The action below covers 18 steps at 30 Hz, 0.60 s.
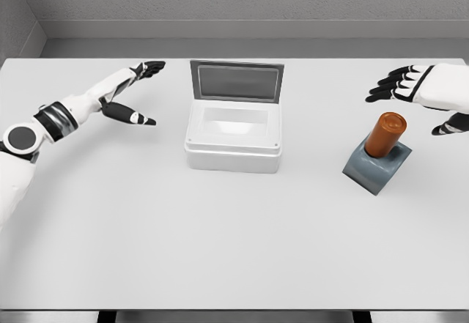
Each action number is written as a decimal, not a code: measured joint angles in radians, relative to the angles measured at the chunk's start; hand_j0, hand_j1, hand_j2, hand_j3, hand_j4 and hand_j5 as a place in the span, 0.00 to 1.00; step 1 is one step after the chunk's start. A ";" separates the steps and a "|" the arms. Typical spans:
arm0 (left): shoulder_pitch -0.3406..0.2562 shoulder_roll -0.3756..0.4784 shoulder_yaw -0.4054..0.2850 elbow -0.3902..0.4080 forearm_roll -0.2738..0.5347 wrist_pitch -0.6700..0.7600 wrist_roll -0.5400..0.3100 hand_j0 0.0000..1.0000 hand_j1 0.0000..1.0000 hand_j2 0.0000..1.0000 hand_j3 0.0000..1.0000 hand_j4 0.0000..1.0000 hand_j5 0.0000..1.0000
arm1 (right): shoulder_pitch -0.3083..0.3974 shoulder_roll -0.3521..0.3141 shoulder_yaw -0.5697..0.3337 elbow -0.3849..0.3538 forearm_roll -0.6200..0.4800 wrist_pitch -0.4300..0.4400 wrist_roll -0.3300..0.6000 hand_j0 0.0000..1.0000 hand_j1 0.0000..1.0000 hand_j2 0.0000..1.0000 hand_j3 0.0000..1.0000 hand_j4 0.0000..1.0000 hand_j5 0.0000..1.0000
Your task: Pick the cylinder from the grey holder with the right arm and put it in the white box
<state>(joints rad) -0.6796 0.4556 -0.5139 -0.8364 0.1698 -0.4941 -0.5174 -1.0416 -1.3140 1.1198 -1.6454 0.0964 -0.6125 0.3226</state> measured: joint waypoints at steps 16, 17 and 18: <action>-0.003 0.000 0.003 -0.002 -0.004 0.002 -0.013 1.00 1.00 1.00 1.00 1.00 1.00 | -0.002 0.032 0.007 -0.028 0.007 0.000 0.061 1.00 1.00 1.00 1.00 1.00 1.00; -0.003 0.000 0.003 -0.002 -0.004 0.002 -0.013 1.00 1.00 1.00 1.00 1.00 1.00 | 0.000 0.042 0.008 -0.028 0.007 0.000 0.066 1.00 1.00 1.00 1.00 1.00 1.00; -0.002 0.000 0.003 -0.002 -0.004 0.002 -0.013 1.00 1.00 1.00 1.00 1.00 1.00 | 0.002 0.049 0.009 -0.029 0.007 0.000 0.070 1.00 1.00 1.00 1.00 1.00 1.00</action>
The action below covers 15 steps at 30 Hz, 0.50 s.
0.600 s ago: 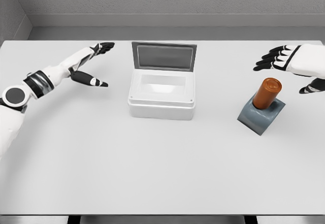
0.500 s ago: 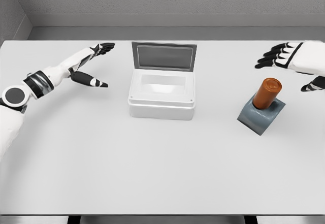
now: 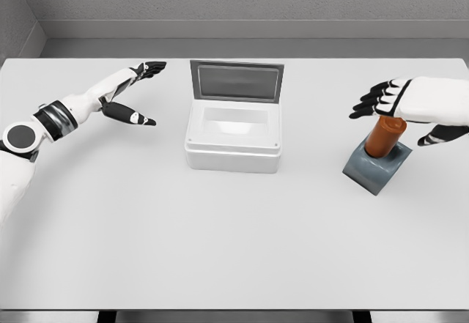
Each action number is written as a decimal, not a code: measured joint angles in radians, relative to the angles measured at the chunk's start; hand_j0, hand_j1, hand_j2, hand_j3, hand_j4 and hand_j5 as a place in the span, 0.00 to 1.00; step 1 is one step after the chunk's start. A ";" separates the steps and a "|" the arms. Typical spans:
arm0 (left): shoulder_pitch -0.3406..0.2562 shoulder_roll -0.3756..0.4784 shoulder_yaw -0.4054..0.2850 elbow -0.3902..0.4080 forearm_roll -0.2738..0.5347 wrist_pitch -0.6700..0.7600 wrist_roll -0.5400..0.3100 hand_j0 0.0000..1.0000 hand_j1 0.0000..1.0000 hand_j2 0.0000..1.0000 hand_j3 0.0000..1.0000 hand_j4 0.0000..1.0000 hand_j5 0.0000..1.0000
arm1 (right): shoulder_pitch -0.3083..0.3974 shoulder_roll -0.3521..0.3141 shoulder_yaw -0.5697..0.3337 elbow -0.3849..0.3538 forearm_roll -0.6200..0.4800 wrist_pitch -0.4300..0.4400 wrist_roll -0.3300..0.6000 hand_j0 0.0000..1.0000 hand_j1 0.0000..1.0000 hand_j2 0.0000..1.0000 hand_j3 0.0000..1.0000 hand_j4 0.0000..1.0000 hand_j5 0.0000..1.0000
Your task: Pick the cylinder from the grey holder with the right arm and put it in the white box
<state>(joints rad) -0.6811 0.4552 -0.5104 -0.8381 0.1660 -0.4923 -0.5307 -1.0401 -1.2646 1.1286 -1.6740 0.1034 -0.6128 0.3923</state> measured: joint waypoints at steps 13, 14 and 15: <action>0.000 -0.001 -0.002 -0.003 0.000 0.000 0.000 1.00 1.00 1.00 1.00 1.00 1.00 | 0.000 0.007 -0.006 0.000 -0.001 0.000 0.057 1.00 1.00 1.00 1.00 1.00 1.00; 0.000 -0.001 -0.003 -0.004 0.000 0.000 0.000 1.00 1.00 1.00 1.00 1.00 1.00 | 0.000 0.008 -0.007 0.000 -0.002 0.000 0.059 1.00 1.00 1.00 1.00 1.00 1.00; 0.000 -0.001 -0.004 -0.004 0.000 0.000 0.000 1.00 1.00 1.00 1.00 1.00 1.00 | 0.000 0.009 -0.007 0.001 -0.002 0.000 0.060 1.00 1.00 1.00 1.00 1.00 1.00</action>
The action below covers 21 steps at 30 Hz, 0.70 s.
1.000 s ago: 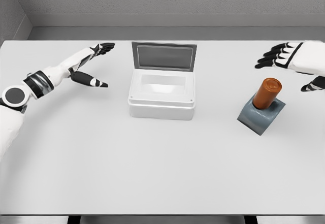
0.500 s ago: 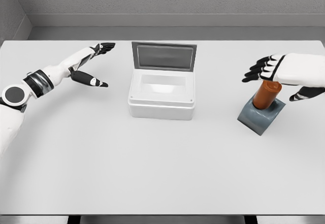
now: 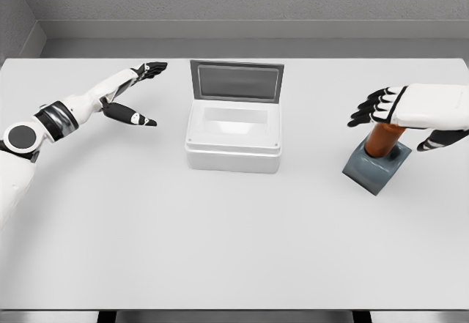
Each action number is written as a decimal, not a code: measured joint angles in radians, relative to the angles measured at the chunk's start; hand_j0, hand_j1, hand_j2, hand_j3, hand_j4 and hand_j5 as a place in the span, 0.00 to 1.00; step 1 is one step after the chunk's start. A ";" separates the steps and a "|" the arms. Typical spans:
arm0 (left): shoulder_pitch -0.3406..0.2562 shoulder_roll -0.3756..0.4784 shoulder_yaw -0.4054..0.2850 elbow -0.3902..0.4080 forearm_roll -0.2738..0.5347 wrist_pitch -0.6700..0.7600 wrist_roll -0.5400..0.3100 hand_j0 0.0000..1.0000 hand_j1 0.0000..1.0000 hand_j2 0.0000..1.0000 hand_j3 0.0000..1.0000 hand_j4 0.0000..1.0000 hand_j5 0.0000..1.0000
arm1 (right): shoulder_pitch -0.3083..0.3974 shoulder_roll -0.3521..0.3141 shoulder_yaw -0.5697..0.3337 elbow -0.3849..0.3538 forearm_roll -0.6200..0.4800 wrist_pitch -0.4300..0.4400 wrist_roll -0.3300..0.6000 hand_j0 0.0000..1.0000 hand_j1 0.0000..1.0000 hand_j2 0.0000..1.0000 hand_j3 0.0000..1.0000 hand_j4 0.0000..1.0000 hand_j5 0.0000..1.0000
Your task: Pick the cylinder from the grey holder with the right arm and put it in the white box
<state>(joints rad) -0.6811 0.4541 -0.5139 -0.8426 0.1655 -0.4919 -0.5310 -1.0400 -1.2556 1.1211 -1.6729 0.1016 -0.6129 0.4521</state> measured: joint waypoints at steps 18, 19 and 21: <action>-0.032 -0.024 0.000 -0.002 0.004 0.062 0.000 1.00 1.00 1.00 1.00 1.00 1.00 | -0.002 0.026 -0.006 0.030 -0.008 0.000 0.008 1.00 1.00 1.00 1.00 1.00 1.00; -0.032 -0.025 0.000 -0.001 0.004 0.070 0.000 1.00 1.00 1.00 1.00 1.00 1.00 | -0.002 0.027 -0.006 0.035 -0.009 0.000 0.007 1.00 1.00 1.00 1.00 1.00 1.00; -0.034 -0.024 0.002 0.000 0.004 0.079 0.000 1.00 1.00 1.00 1.00 1.00 1.00 | 0.000 0.028 -0.007 0.055 -0.010 0.000 0.007 1.00 1.00 1.00 1.00 1.00 1.00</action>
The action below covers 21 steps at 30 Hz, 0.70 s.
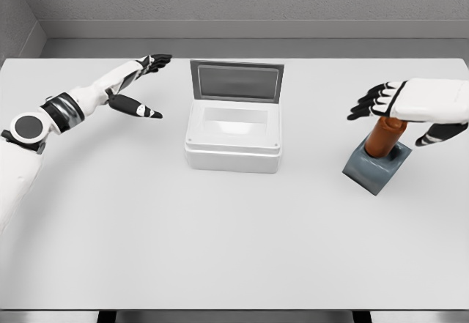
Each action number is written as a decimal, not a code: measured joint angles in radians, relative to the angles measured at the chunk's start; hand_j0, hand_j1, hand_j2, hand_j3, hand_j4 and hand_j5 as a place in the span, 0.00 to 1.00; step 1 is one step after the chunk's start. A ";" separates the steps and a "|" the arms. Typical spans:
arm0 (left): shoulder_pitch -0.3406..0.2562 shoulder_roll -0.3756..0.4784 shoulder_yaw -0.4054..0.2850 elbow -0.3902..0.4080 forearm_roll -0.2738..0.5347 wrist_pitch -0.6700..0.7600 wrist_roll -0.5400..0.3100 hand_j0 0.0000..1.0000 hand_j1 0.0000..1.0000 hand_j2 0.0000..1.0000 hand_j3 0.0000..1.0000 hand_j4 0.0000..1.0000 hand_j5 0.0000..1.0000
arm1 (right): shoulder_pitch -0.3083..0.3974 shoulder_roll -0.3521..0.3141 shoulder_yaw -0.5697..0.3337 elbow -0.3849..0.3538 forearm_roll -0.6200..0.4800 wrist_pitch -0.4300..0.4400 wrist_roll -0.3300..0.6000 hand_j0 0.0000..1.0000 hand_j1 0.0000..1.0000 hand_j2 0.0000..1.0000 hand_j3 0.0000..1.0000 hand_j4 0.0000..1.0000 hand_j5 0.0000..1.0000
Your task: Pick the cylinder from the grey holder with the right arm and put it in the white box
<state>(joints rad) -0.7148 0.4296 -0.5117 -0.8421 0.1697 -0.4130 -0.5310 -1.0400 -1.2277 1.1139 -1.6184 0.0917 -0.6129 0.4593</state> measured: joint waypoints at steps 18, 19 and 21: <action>-0.017 -0.010 0.005 0.008 -0.068 0.010 0.000 1.00 1.00 1.00 1.00 1.00 1.00 | 0.008 0.045 -0.001 0.040 0.008 0.000 0.007 1.00 1.00 1.00 1.00 1.00 1.00; -0.017 -0.010 0.005 0.008 -0.069 0.009 0.000 1.00 1.00 1.00 1.00 1.00 1.00 | 0.006 0.046 -0.001 0.040 0.009 0.000 0.008 1.00 1.00 1.00 1.00 1.00 1.00; -0.017 -0.010 0.005 0.008 -0.070 0.009 0.000 1.00 1.00 1.00 1.00 1.00 1.00 | 0.006 0.048 -0.002 0.040 0.010 0.000 0.009 1.00 1.00 1.00 1.00 1.00 1.00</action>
<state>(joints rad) -0.7317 0.4198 -0.5071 -0.8344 0.1002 -0.4039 -0.5310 -1.0339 -1.1801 1.1122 -1.5786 0.1017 -0.6130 0.4685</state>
